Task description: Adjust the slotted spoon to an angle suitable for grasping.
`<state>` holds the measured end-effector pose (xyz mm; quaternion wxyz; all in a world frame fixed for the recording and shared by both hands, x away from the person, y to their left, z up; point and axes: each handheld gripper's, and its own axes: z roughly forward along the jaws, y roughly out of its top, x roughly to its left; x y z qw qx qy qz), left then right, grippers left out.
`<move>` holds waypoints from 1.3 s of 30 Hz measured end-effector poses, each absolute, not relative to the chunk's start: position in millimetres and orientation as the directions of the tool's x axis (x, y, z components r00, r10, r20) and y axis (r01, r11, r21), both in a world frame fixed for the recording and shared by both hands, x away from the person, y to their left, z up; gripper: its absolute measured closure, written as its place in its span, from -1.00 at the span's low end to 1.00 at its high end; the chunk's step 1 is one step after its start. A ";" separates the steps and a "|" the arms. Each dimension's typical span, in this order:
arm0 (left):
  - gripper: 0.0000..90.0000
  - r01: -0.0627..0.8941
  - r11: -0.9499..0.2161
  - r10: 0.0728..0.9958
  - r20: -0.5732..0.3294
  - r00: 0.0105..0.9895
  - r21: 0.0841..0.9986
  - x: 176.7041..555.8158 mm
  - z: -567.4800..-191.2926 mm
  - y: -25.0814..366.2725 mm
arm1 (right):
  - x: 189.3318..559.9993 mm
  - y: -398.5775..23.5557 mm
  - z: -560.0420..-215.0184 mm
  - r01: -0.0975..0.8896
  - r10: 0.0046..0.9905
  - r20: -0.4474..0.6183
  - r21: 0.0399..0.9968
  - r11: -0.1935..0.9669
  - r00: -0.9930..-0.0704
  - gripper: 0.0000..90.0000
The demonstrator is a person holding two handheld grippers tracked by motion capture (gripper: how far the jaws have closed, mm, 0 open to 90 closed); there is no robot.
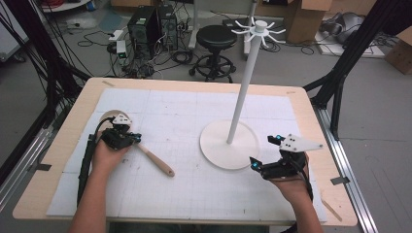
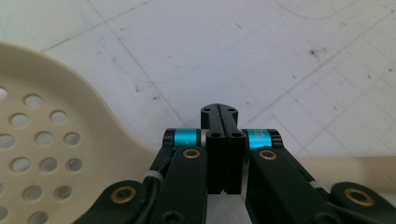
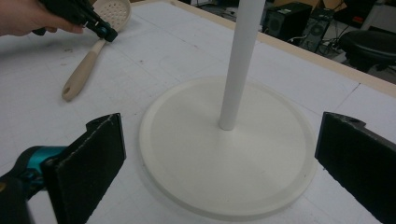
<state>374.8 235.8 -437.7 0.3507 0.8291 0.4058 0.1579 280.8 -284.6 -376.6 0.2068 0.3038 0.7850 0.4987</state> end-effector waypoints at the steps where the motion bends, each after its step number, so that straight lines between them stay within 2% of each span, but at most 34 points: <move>1: 1.00 0.562 -0.425 0.784 -0.023 0.621 0.710 374.8 -437.7 235.8 | 280.8 -284.6 -376.6 0.271 0.683 -0.022 0.909 0.318 -0.730 -0.99; 13: 1.00 0.553 -0.415 0.784 -0.024 0.620 0.723 336.9 -439.7 250.3 | 280.2 -283.4 -376.2 0.271 0.681 -0.021 0.908 0.319 -0.732 -0.99; 20: 0.99 0.526 -0.383 0.766 -0.057 0.640 0.759 333.2 -436.7 252.7 | 279.9 -284.0 -375.8 0.264 0.681 -0.028 0.910 0.321 -0.732 -0.99; 21: 0.99 0.474 -0.363 0.718 -0.084 0.691 0.802 329.3 -431.8 253.0 | 279.6 -284.1 -375.6 0.267 0.682 -0.025 0.909 0.319 -0.731 -0.99; 23: 0.99 0.455 -0.360 0.696 -0.090 0.712 0.815 327.4 -429.8 252.7 | 280.0 -285.1 -375.5 0.264 0.682 -0.028 0.910 0.320 -0.731 -0.99; 25: 0.99 0.373 -0.368 0.586 -0.099 0.804 0.852 319.1 -424.7 245.1 | 279.8 -285.9 -375.3 0.269 0.685 -0.021 0.911 0.314 -0.728 -0.99; 26: 0.99 0.373 -0.368 0.586 -0.099 0.804 0.852 319.1 -424.7 245.1 | 279.8 -285.9 -375.3 0.269 0.685 -0.021 0.911 0.314 -0.728 -0.99; 29: 0.99 0.316 -0.426 0.485 -0.081 0.871 0.848 310.6 -423.2 233.7 | 278.9 -287.2 -374.5 0.264 0.686 -0.024 0.913 0.312 -0.727 -0.99; 33: 0.99 0.273 -0.476 0.393 -0.075 0.916 0.836 298.3 -422.7 221.6 | 278.4 -288.7 -373.4 0.260 0.688 -0.024 0.916 0.306 -0.726 -0.99; 39: 0.99 0.236 -0.487 0.287 -0.101 0.953 0.841 285.5 -428.3 212.5 | 278.6 -288.0 -373.6 0.262 0.687 -0.022 0.915 0.306 -0.726 -0.99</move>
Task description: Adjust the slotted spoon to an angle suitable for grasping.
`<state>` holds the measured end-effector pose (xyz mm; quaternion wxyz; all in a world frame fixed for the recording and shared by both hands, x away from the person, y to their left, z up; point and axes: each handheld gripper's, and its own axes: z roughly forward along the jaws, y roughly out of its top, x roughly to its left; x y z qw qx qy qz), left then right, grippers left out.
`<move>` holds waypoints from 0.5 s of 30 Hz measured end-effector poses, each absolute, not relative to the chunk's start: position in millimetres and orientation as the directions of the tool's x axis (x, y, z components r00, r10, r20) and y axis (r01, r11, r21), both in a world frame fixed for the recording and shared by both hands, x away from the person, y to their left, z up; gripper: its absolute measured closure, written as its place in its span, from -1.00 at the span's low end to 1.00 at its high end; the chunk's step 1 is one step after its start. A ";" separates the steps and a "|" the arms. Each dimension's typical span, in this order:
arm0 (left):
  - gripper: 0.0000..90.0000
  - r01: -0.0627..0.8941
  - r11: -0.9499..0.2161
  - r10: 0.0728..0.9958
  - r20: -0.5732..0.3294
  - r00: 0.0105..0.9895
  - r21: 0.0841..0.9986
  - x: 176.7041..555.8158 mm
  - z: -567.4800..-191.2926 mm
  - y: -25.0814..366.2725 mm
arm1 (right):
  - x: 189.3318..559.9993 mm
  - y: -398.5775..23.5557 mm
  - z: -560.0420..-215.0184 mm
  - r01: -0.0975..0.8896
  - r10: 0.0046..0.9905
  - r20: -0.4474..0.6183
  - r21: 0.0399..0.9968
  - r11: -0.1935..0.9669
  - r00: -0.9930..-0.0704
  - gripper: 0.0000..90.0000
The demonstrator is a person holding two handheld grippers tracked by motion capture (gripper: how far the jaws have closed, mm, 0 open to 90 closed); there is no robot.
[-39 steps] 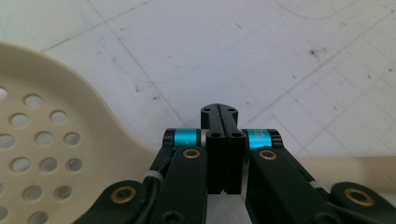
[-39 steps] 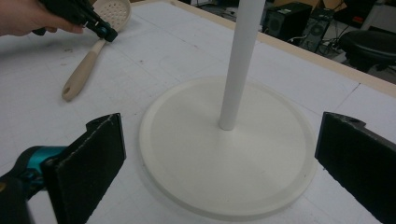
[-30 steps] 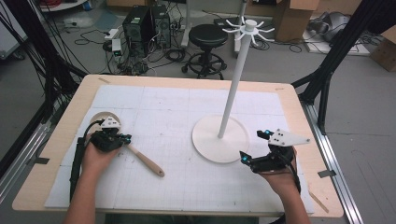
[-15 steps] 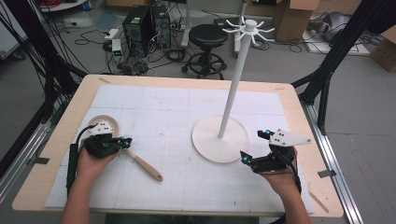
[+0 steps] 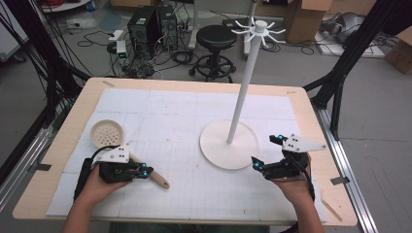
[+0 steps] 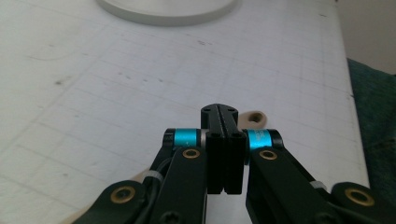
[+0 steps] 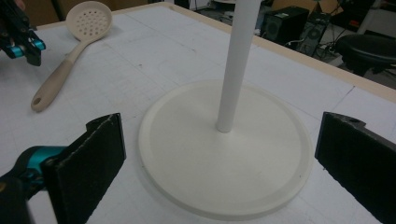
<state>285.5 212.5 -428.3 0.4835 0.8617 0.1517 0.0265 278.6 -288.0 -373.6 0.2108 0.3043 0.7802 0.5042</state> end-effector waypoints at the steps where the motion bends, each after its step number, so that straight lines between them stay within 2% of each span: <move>1: 0.99 0.236 -0.492 0.278 -0.105 0.955 0.838 284.5 -430.8 211.1 | 278.6 -287.8 -373.6 0.260 0.688 -0.026 0.915 0.309 -0.725 -0.99; 8: 0.99 0.230 -0.581 0.250 -0.098 0.963 0.781 286.1 -442.3 197.5 | 278.5 -287.6 -374.0 0.263 0.688 -0.023 0.914 0.309 -0.726 -0.99; 15: 0.99 0.246 -0.574 0.312 -0.069 0.948 0.781 293.6 -442.1 183.2 | 279.6 -285.7 -375.6 0.264 0.685 -0.026 0.912 0.315 -0.728 -0.99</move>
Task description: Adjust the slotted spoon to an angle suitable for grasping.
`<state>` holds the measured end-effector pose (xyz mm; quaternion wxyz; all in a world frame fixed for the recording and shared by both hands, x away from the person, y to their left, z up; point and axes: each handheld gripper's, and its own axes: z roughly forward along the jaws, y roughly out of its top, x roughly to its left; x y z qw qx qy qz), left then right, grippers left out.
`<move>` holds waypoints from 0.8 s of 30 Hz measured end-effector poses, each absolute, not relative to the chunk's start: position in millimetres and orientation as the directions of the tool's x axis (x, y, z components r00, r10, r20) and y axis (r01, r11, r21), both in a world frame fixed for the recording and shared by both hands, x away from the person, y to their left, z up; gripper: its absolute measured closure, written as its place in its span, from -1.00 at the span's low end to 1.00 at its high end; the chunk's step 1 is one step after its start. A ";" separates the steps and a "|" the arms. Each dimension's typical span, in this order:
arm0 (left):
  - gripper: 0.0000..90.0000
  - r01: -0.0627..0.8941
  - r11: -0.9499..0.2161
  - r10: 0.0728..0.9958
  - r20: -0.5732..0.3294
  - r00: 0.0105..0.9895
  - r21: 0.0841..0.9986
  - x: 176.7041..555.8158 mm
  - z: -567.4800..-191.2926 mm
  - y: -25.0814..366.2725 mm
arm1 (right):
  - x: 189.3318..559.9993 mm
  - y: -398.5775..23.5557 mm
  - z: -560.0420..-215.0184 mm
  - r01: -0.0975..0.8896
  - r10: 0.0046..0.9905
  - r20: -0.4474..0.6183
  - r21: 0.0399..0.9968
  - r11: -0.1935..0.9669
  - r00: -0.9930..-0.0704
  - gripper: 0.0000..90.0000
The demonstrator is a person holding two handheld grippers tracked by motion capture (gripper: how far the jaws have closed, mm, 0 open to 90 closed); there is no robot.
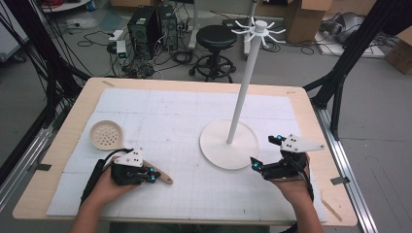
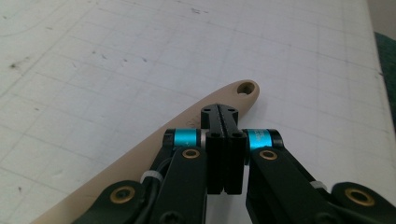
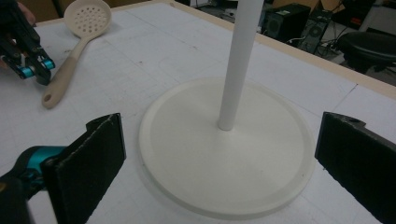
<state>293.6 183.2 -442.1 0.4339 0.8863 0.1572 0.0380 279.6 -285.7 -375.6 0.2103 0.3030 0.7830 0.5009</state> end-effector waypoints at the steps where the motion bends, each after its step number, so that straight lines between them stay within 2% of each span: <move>1: 0.99 0.246 -0.574 0.322 -0.061 0.945 0.781 295.1 -441.8 180.3 | 279.2 -285.0 -375.4 0.265 0.684 -0.026 0.911 0.317 -0.729 -0.99; 11: 0.99 0.305 -0.555 0.433 -0.045 0.900 0.774 317.4 -442.9 162.6 | 279.5 -285.0 -375.7 0.268 0.686 -0.022 0.911 0.313 -0.727 -0.99; 20: 0.99 0.391 -0.512 0.571 -0.037 0.820 0.765 343.4 -443.4 152.4 | 280.9 -285.3 -378.0 0.277 0.689 -0.018 0.908 0.316 -0.725 -0.99; 24: 0.99 0.409 -0.509 0.601 -0.028 0.799 0.757 349.8 -443.3 149.3 | 281.6 -285.3 -379.2 0.278 0.688 -0.020 0.906 0.320 -0.726 -0.99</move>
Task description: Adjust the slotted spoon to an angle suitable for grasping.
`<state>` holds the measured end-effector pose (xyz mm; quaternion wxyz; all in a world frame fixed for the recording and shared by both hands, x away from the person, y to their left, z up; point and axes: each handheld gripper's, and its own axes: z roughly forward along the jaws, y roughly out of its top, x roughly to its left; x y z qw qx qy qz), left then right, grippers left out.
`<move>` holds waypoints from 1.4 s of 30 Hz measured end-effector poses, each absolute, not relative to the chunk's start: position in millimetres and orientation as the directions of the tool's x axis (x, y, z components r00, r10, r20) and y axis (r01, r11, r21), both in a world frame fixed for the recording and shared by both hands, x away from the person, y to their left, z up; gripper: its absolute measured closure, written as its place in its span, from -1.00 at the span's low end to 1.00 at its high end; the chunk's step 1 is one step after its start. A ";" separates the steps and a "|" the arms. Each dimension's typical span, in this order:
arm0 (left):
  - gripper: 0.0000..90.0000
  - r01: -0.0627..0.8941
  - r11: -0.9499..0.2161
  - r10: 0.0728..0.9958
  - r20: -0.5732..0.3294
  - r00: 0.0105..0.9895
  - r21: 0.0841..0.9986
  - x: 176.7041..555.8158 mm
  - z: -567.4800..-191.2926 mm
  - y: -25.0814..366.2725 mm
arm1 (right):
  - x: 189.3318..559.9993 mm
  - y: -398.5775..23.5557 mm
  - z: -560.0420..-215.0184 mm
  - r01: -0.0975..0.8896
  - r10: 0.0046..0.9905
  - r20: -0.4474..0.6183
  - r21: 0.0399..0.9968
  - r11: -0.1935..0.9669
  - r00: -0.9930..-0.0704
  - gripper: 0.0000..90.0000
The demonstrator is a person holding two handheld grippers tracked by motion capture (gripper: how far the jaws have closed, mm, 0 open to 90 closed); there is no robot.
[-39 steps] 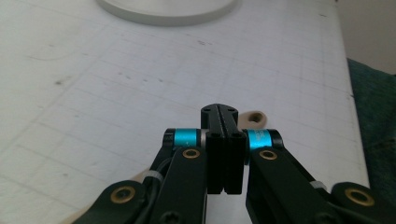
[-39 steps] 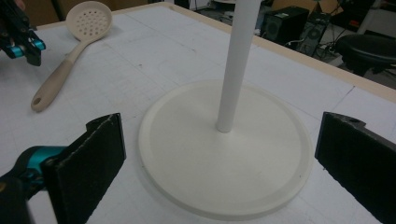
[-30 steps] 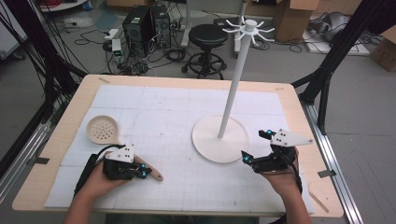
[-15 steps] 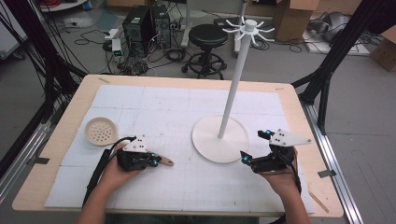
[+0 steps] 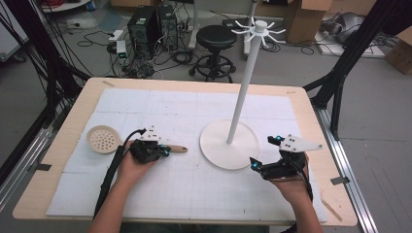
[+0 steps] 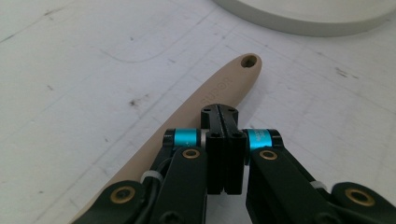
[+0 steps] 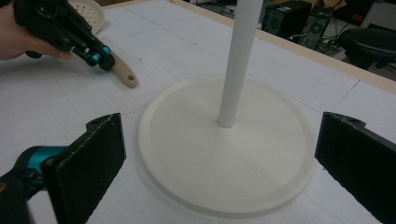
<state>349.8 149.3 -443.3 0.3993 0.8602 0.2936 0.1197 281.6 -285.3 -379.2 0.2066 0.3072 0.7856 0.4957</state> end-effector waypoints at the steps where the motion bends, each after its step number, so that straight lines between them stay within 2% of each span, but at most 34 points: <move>1: 0.99 0.405 -0.524 0.606 -0.007 0.795 0.749 352.4 -442.4 147.3 | 281.5 -285.2 -379.5 0.281 0.687 -0.017 0.905 0.320 -0.726 -0.99; 8: 0.99 0.423 -0.505 0.637 -0.006 0.771 0.752 363.1 -445.9 150.3 | 282.1 -285.2 -381.0 0.286 0.688 -0.016 0.902 0.322 -0.725 -0.99; 14: 0.98 0.408 -0.497 0.627 -0.008 0.779 0.766 359.4 -441.1 152.2 | 283.0 -284.8 -382.4 0.289 0.688 -0.016 0.900 0.326 -0.726 -0.99; 19: 0.61 0.366 -0.449 0.588 -0.038 0.808 0.815 347.8 -427.2 158.7 | 282.0 -286.7 -381.8 0.289 0.689 -0.011 0.903 0.319 -0.725 -0.99; 24: 0.48 0.344 -0.386 0.578 -0.066 0.813 0.856 337.9 -414.5 172.2 | 282.3 -286.7 -382.8 0.293 0.688 -0.008 0.901 0.319 -0.726 -0.99; 25: 0.37 0.344 -0.370 0.577 -0.077 0.813 0.863 336.9 -412.3 175.5 | 282.4 -286.1 -383.0 0.294 0.685 -0.001 0.903 0.313 -0.728 -0.99; 30: 0.17 0.328 -0.293 0.542 -0.127 0.831 0.898 331.8 -404.9 195.0 | 282.5 -285.2 -383.0 0.291 0.684 -0.004 0.903 0.315 -0.729 -0.99; 34: 0.02 0.313 -0.235 0.558 -0.136 0.819 0.920 329.8 -398.3 207.4 | 283.4 -287.2 -384.1 0.295 0.688 -0.002 0.902 0.314 -0.726 -0.99; 42: -0.29 0.289 -0.196 0.555 -0.137 0.821 0.937 326.7 -391.3 216.9 | 284.0 -289.4 -383.9 0.299 0.692 0.007 0.905 0.302 -0.722 -0.99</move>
